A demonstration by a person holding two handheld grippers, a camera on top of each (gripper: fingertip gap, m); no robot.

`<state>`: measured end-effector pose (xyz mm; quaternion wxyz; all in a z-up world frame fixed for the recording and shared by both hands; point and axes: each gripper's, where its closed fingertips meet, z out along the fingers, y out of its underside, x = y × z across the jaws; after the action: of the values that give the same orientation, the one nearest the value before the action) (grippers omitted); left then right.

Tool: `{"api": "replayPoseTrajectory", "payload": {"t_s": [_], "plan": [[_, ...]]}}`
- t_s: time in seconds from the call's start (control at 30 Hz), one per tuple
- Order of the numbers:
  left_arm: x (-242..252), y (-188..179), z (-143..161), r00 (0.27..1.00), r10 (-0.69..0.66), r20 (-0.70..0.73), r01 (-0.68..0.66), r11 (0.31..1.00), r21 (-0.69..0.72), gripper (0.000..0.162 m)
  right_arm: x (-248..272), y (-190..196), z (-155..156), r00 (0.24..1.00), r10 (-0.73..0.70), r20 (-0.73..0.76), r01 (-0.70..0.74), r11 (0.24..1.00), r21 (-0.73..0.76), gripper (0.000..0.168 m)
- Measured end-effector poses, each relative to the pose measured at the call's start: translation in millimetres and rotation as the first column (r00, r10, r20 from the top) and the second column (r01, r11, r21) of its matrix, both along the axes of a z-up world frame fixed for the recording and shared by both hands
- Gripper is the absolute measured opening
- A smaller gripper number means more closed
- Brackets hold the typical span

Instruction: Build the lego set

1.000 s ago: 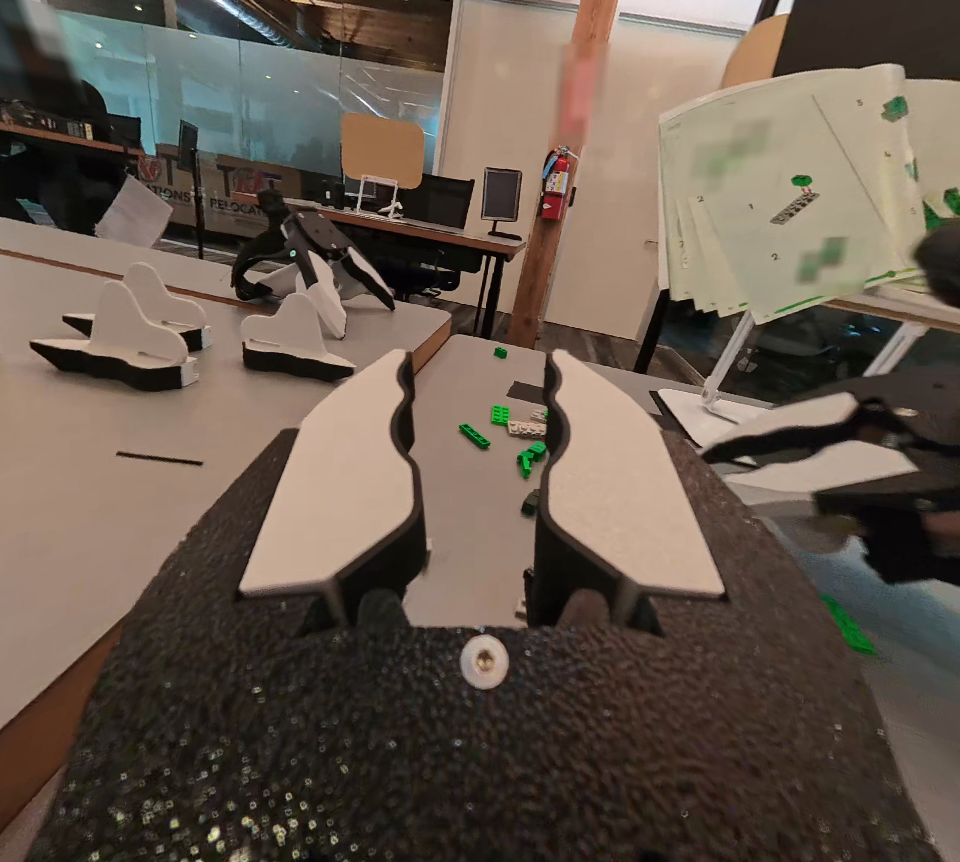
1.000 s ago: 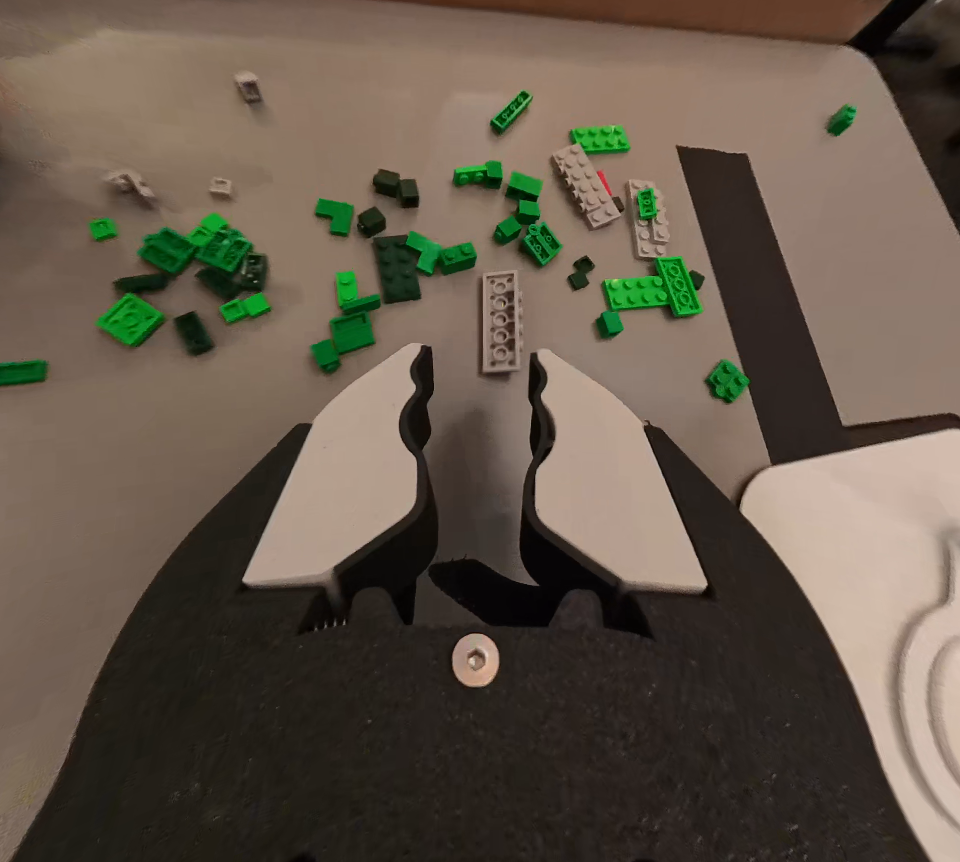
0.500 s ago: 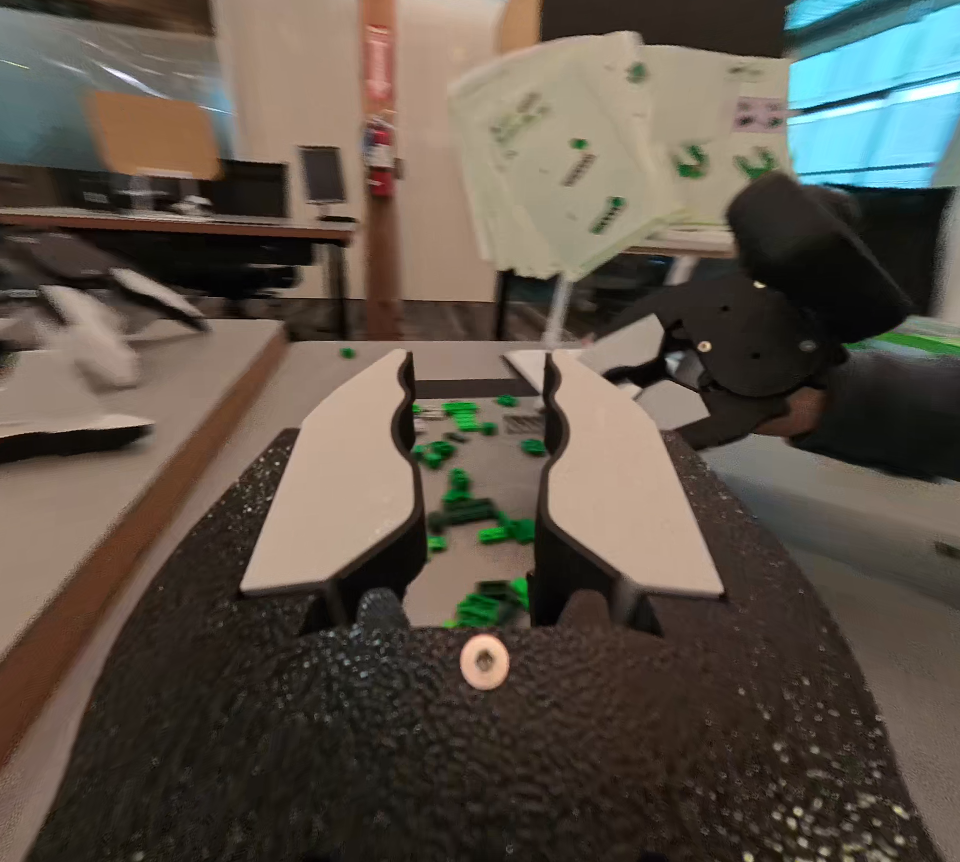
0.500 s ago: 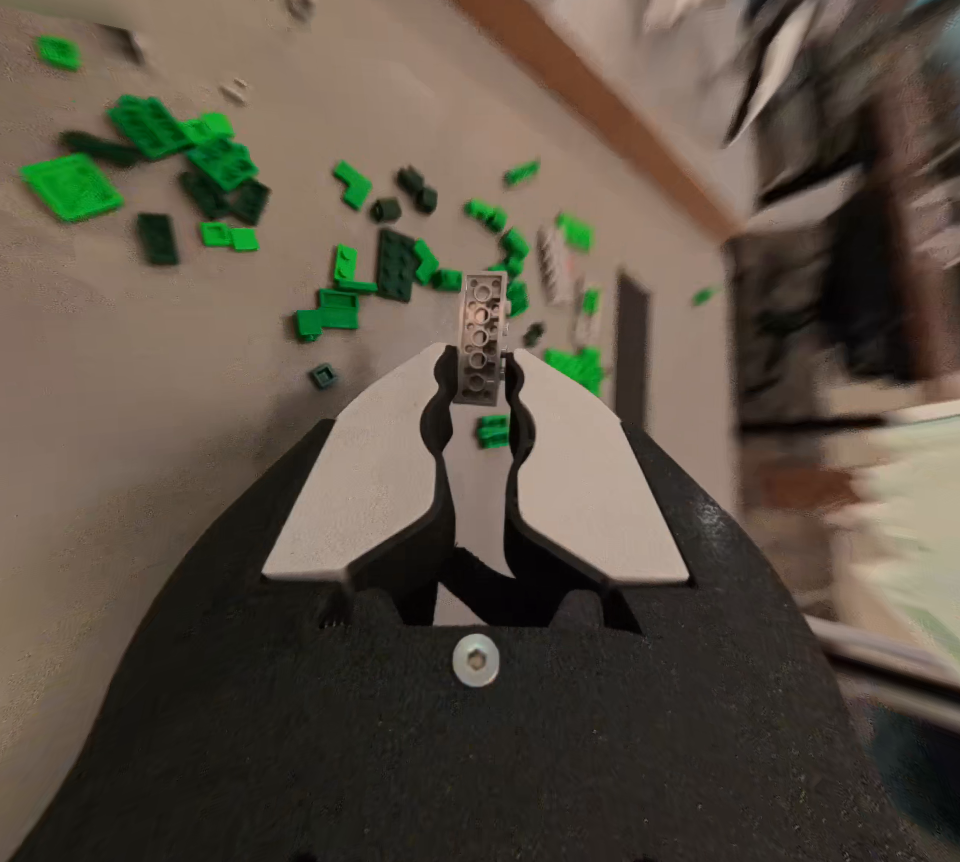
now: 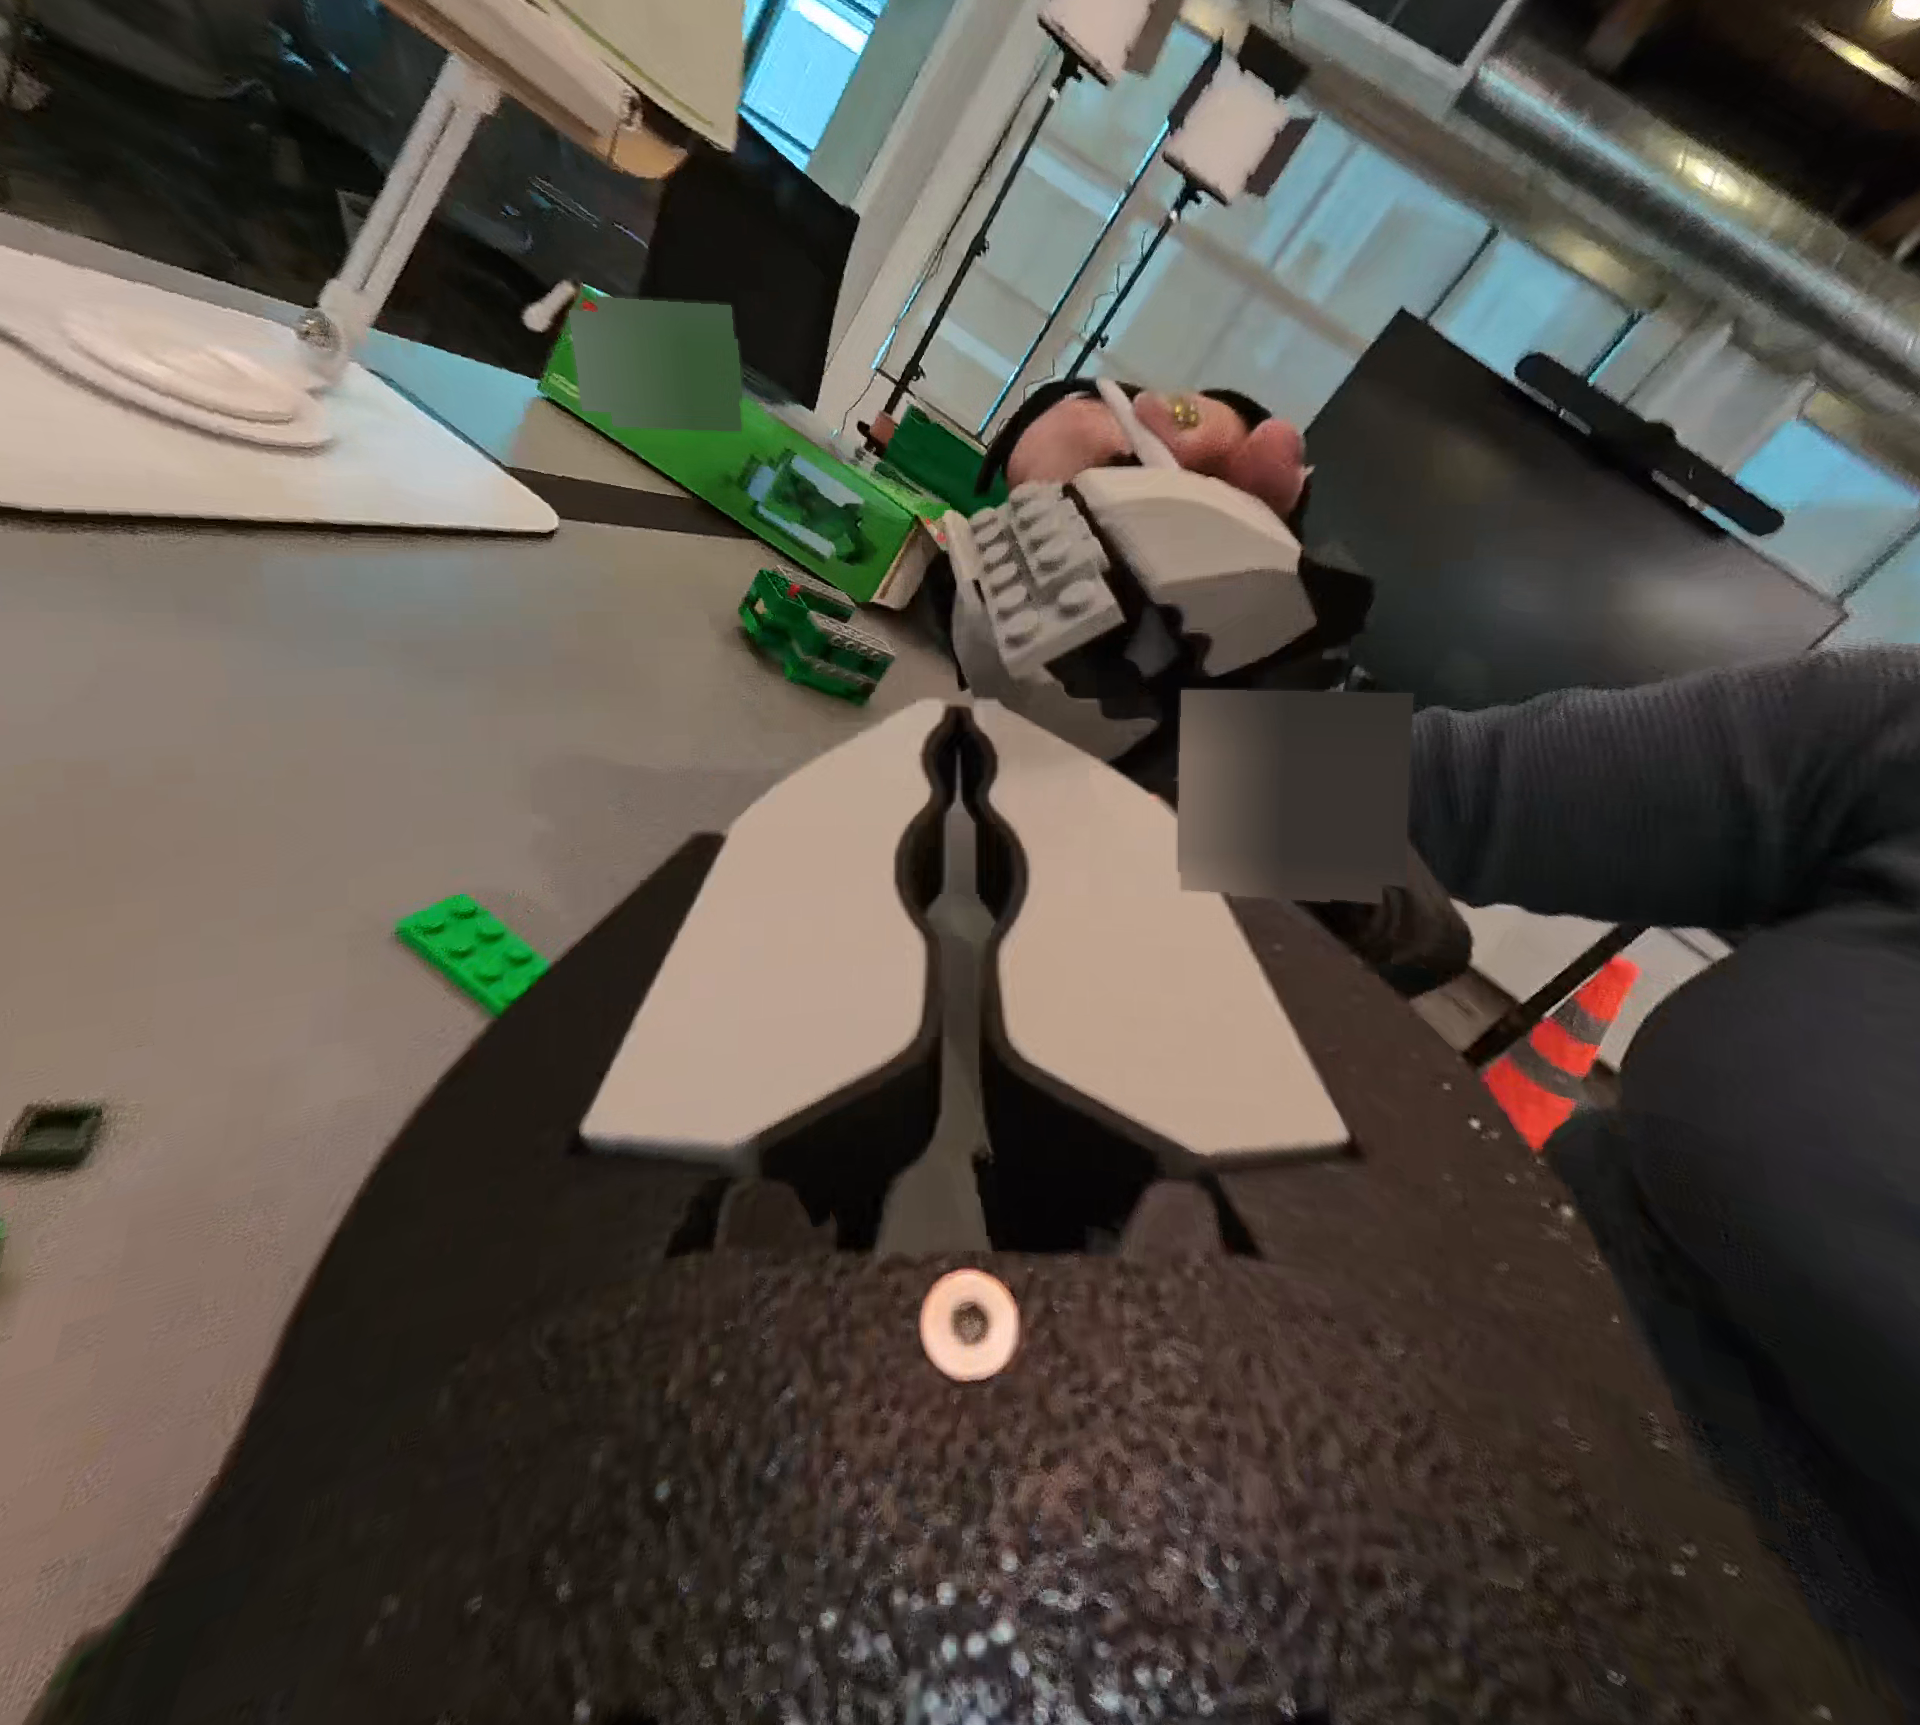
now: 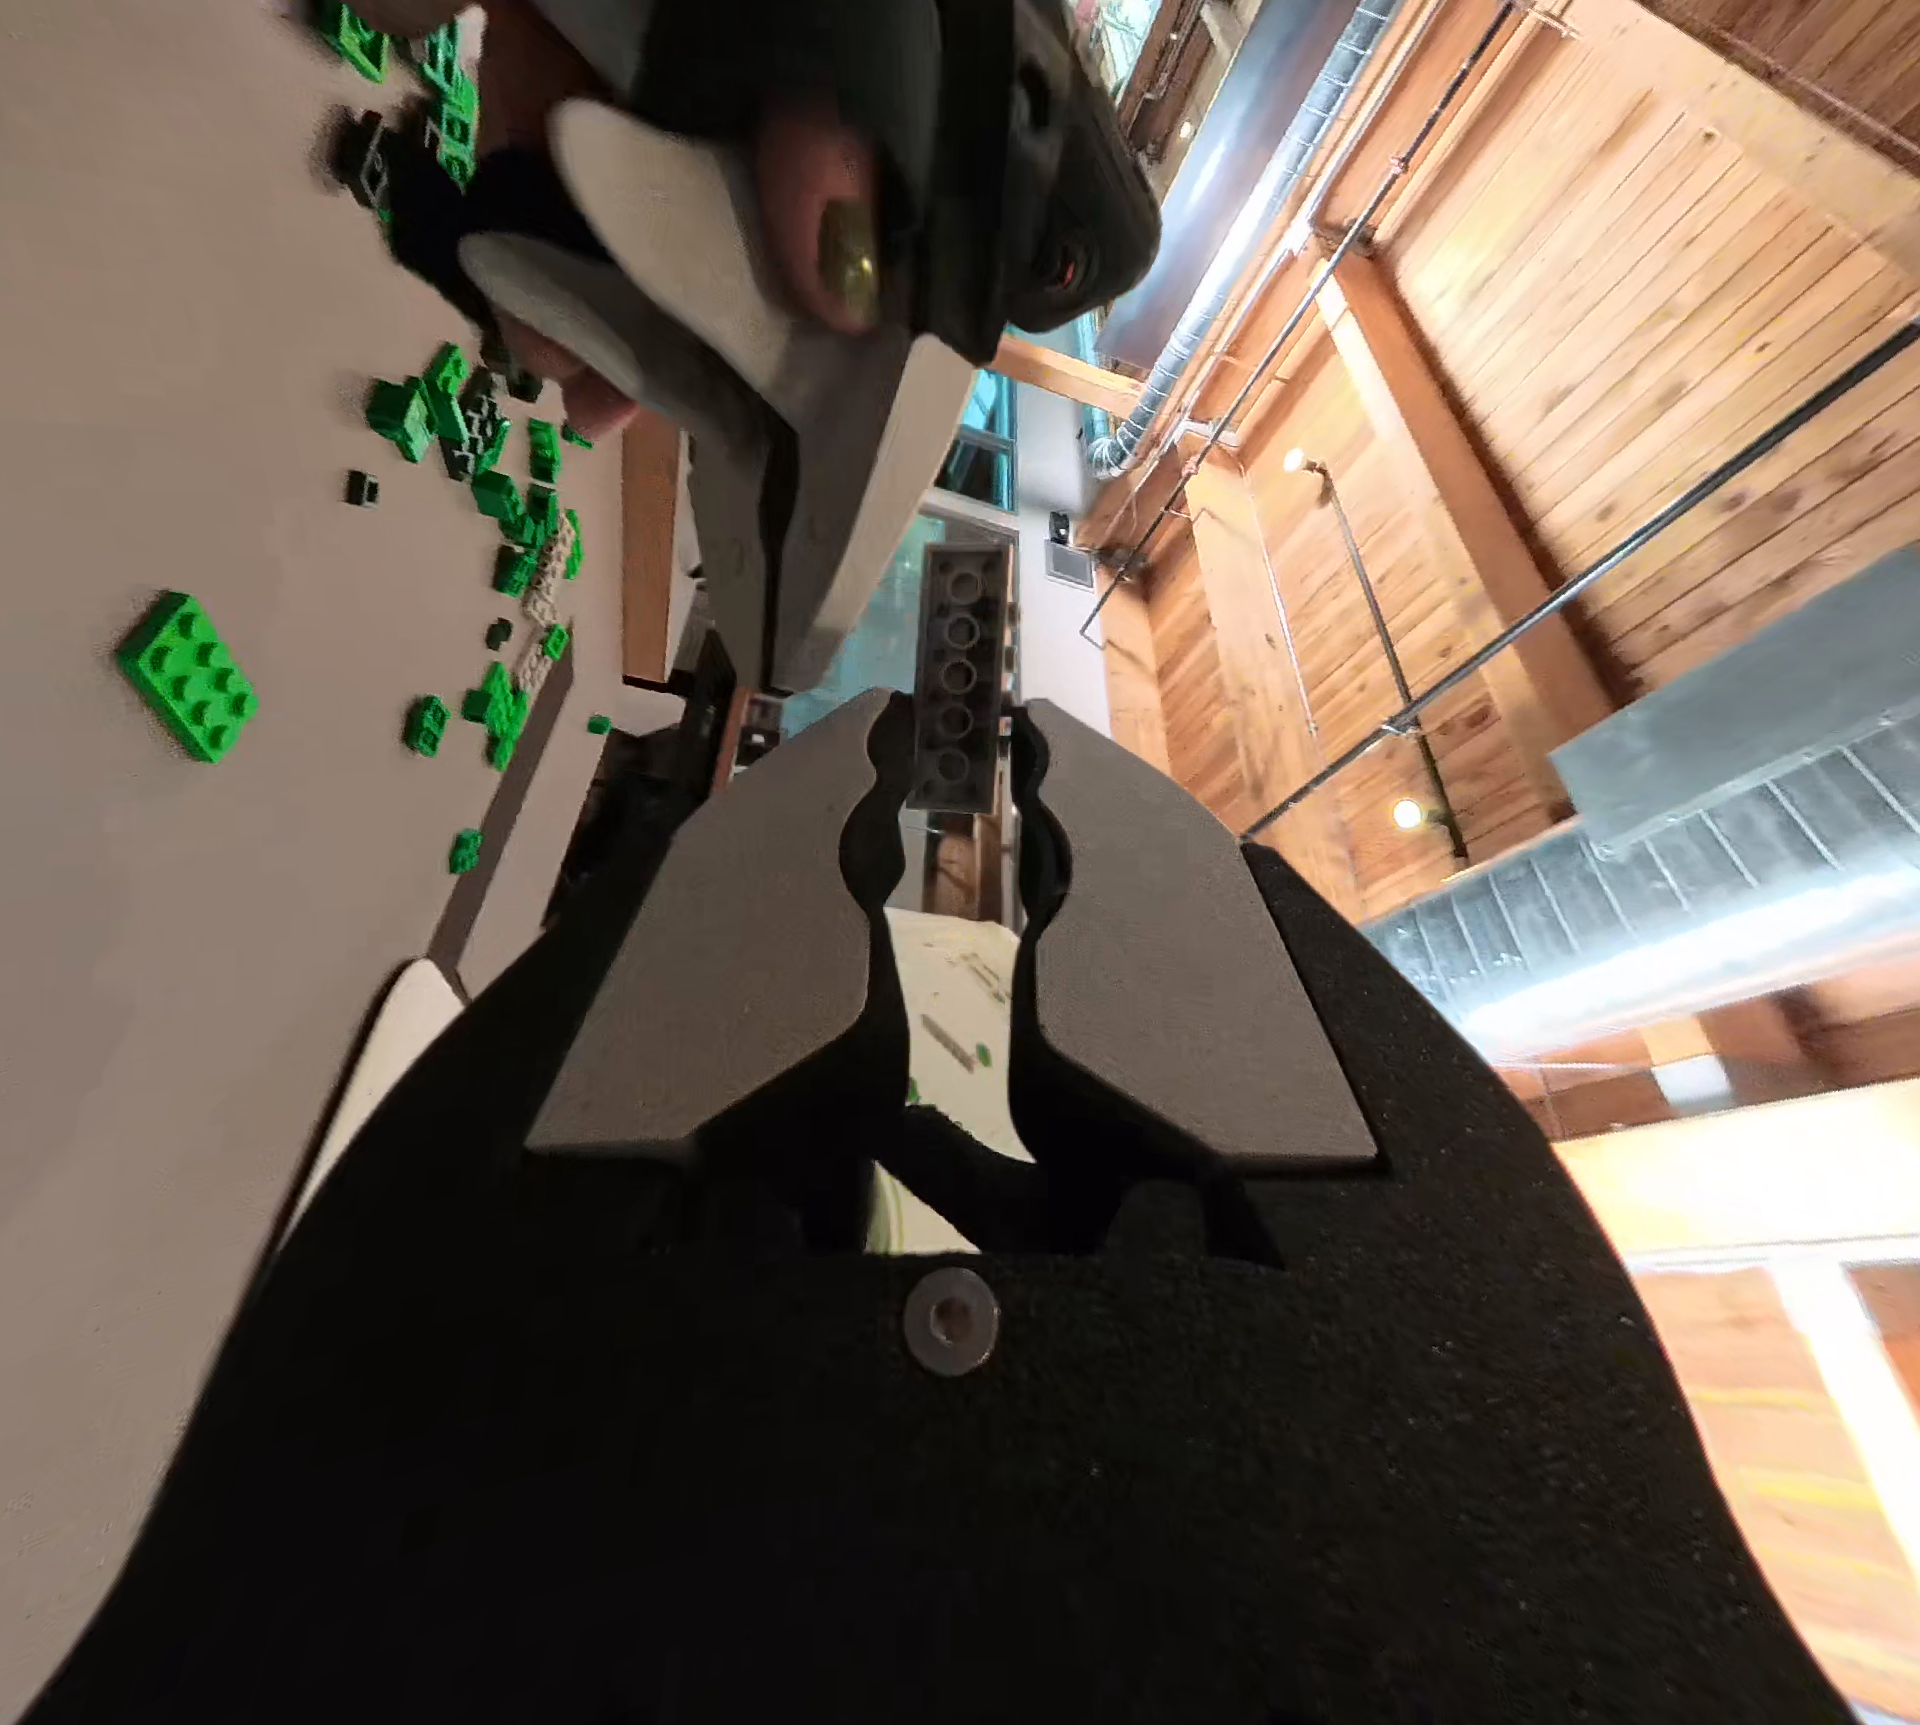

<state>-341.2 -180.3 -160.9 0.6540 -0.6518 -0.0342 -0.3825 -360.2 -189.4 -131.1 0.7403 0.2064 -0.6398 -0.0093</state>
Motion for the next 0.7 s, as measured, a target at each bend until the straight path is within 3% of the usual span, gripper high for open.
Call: {"api": "replayPoseTrajectory", "payload": {"t_s": [0.23,0.27,0.33,0.37,0.47,0.57,0.67,0.7], "plan": [[15.5,-8.3,9.4,0.996,-0.054,-0.076,0.059,0.996,0.065,0.005,16.4,0.4,4.7,0.997,-0.006,-0.076,0.010,0.998,0.059,0.017],[13.8,-8.4,8.2,0.997,-0.057,-0.060,0.060,0.997,0.051,0.037,19.5,0.5,5.9,0.996,-0.001,-0.090,0.007,0.998,0.065,0.017],[15.8,-13.1,11.6,0.993,-0.116,0.001,0.116,0.990,0.076,0.056,24.5,0.5,5.6,0.993,0.005,-0.117,0.008,0.994,0.111,0.017],[15.7,-14.3,15.8,0.990,-0.135,0.043,0.130,0.986,0.104,0.058,26.3,0.0,3.2,0.993,0.010,-0.118,0.006,0.990,0.138,0.017],[19.7,-12.2,12.7,0.984,-0.168,0.065,0.162,0.983,0.087,0.054,31.5,-3.8,-3.2,0.993,0.031,-0.114,-0.009,0.982,0.188,0.017],[24.2,-13.2,13.6,0.984,-0.176,0.034,0.171,0.980,0.102,0.018,32.7,-1.1,-8.5,0.994,0.019,-0.108,0.006,0.976,0.220,0.017],[23.4,-8.9,5.2,0.992,-0.122,-0.041,0.124,0.991,0.056,0.017,33.3,3.2,-16.8,0.999,0.008,-0.033,-0.003,0.990,0.143,0.019],[22.9,-8.5,4.1,0.992,-0.105,-0.071,0.109,0.992,0.057,0.017,33.5,7.1,-21.1,0.999,-0.007,0.038,0.004,0.997,0.071,0.032]]}}
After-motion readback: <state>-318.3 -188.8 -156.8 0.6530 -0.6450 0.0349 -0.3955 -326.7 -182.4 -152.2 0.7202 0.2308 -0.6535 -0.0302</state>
